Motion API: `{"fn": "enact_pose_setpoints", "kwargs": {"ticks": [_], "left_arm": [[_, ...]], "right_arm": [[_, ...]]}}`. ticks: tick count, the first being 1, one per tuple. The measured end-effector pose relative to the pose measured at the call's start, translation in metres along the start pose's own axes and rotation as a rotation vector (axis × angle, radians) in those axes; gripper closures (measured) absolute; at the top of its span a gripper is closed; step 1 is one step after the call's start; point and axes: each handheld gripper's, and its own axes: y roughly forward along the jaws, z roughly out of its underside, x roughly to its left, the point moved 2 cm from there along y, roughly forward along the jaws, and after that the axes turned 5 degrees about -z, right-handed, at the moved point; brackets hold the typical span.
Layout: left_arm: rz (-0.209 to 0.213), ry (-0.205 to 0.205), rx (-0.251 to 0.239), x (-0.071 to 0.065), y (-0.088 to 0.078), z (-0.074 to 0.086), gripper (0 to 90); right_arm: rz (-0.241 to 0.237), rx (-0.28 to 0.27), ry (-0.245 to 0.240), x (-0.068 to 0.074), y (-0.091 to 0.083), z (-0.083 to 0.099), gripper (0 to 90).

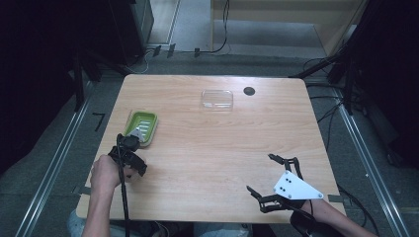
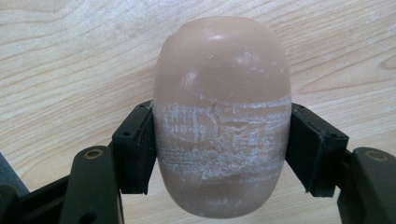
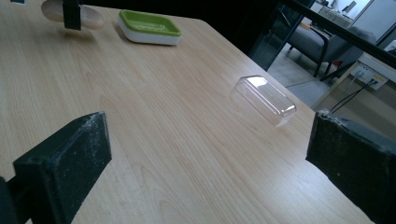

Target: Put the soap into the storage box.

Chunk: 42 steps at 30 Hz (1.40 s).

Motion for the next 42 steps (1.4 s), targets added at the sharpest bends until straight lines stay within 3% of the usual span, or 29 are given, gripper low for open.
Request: {"fn": "enact_pose_setpoints", "kwargs": {"ticks": [42], "left_arm": [[0.003,0.035,-0.001,0.008,-0.028,-0.025,33.3]], "right_arm": [[0.000,-0.001,0.001,0.000,0.000,0.000,0.0]]}}
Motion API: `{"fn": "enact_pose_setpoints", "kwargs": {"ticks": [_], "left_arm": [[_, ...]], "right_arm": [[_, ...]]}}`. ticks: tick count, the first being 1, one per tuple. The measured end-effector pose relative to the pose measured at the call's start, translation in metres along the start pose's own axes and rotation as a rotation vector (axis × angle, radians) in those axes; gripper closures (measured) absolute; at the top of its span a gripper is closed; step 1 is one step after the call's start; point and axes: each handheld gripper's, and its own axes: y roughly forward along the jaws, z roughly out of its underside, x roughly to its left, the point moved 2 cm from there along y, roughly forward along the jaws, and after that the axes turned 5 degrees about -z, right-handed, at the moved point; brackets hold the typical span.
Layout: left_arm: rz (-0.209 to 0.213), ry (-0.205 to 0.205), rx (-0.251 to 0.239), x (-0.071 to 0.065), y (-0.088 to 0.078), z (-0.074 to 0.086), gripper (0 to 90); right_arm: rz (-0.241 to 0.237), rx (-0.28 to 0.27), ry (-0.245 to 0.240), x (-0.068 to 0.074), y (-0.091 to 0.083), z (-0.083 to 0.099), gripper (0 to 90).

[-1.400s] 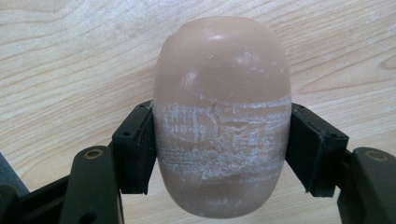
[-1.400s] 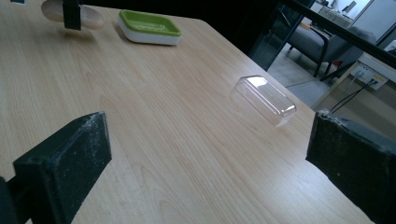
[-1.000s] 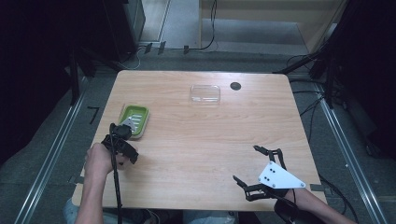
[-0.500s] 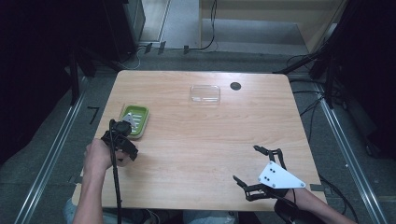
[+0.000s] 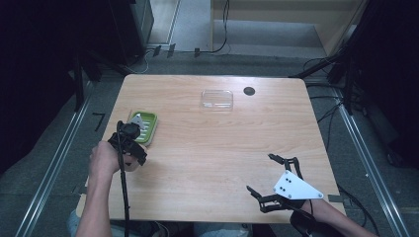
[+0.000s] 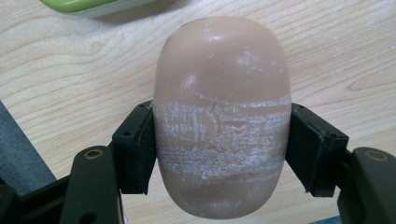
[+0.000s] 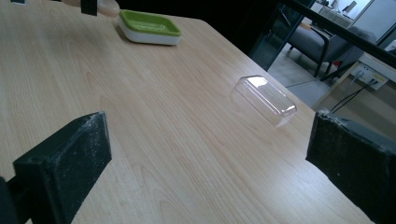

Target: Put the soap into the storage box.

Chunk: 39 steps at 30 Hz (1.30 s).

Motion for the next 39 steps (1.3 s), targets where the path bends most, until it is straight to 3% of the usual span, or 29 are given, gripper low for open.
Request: {"fn": "enact_pose_setpoints", "kwargs": {"ticks": [39], "left_arm": [[-0.003,0.001,-0.013,0.008,-0.018,-0.022,33.3]], "right_arm": [[-0.002,-0.002,0.001,0.000,0.000,0.000,0.0]]}}
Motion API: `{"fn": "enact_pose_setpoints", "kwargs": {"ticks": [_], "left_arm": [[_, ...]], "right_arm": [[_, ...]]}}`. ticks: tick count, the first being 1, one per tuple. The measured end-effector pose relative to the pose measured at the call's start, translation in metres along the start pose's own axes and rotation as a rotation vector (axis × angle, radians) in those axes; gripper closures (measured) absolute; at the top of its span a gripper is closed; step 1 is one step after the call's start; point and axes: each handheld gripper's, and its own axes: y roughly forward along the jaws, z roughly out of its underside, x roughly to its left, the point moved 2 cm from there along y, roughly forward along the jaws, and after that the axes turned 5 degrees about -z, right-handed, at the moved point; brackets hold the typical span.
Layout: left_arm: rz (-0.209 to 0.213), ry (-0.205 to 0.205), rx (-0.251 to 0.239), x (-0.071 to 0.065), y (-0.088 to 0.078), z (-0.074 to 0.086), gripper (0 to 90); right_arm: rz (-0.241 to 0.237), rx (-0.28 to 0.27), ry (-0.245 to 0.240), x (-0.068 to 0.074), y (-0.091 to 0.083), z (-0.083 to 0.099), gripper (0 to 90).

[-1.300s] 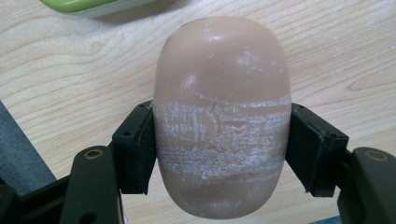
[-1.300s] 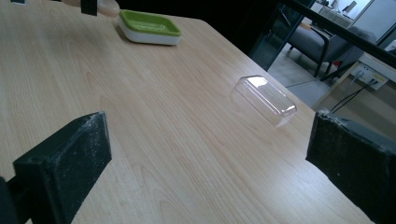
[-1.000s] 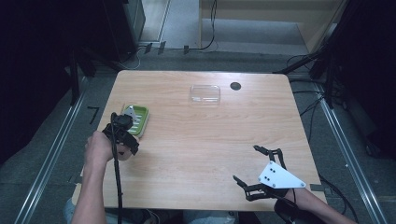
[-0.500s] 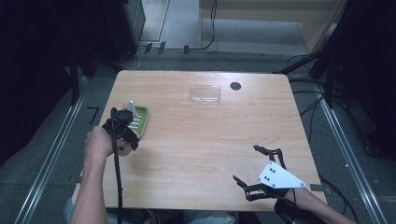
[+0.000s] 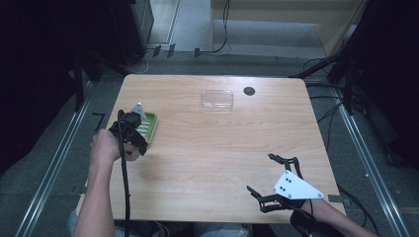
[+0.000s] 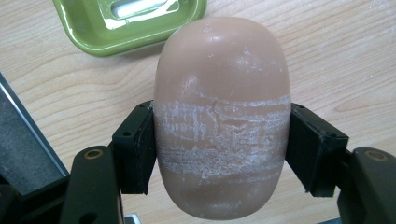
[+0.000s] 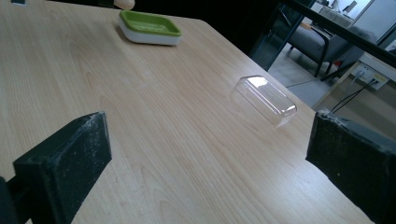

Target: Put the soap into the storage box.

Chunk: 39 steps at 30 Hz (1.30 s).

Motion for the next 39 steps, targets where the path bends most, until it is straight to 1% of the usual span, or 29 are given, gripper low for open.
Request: {"fn": "enact_pose_setpoints", "kwargs": {"ticks": [8,12,13,23,25,27,32,38,39], "left_arm": [[-0.001,0.000,-0.003,0.001,-0.004,-0.005,33.3],[0.006,-0.003,-0.015,0.002,-0.005,-0.008,33.3],[0.008,-0.001,-0.009,0.002,-0.005,-0.009,33.3],[-0.003,-0.003,-0.008,0.005,-0.009,-0.017,33.3],[-0.002,-0.008,-0.018,0.006,-0.011,-0.019,33.3],[-0.002,0.003,-0.013,0.005,-0.013,-0.021,33.3],[-0.005,0.011,-0.012,0.004,-0.016,-0.027,33.3],[-0.001,0.011,-0.008,0.005,-0.016,-0.032,33.3],[-0.004,0.005,-0.013,0.005,-0.015,-0.033,33.3]], "right_arm": [[0.001,0.002,0.002,0.000,0.000,0.000,0.0],[0.000,0.002,0.001,0.000,0.000,0.000,0.0],[0.000,0.002,0.002,0.000,0.000,0.000,0.0],[0.000,0.002,0.002,0.000,0.000,0.000,0.0],[0.001,-0.001,0.001,0.000,0.000,0.000,0.0],[0.000,0.002,0.001,0.000,0.000,0.000,0.0],[0.001,0.000,0.001,0.000,0.000,0.000,0.0],[0.002,-0.001,0.000,0.000,0.000,0.000,0.0],[0.000,-0.001,-0.001,0.000,0.000,0.000,0.0]]}}
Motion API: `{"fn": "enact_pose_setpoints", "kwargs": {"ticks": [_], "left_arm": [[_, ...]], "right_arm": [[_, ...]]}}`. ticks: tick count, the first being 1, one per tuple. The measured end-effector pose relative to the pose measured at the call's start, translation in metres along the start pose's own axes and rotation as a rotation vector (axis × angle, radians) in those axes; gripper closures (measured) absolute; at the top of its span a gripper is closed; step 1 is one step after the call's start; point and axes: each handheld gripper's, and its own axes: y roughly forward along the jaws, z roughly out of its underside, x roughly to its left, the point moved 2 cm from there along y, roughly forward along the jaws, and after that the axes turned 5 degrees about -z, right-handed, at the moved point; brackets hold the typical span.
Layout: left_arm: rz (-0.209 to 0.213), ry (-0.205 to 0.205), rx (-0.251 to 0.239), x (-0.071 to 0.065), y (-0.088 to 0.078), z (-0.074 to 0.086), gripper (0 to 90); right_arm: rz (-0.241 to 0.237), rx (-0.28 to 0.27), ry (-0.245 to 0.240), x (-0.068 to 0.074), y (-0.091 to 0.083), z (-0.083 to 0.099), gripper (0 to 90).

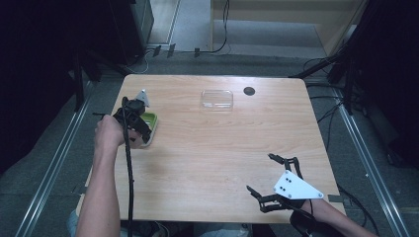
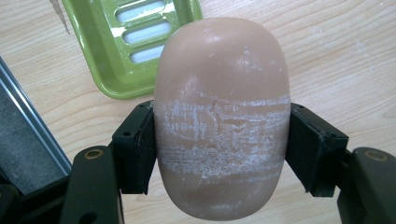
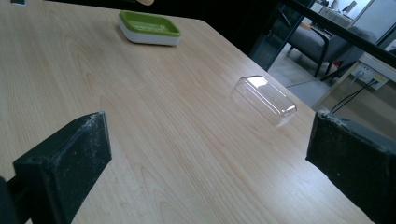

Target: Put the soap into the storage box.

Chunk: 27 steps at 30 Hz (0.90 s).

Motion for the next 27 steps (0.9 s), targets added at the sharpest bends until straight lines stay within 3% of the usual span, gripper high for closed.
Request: {"fn": "enact_pose_setpoints", "kwargs": {"ticks": [27], "left_arm": [[0.010,-0.009,0.018,0.013,0.003,-0.017,33.3]], "right_arm": [[0.000,-0.003,0.002,0.000,0.000,0.000,0.0]]}}
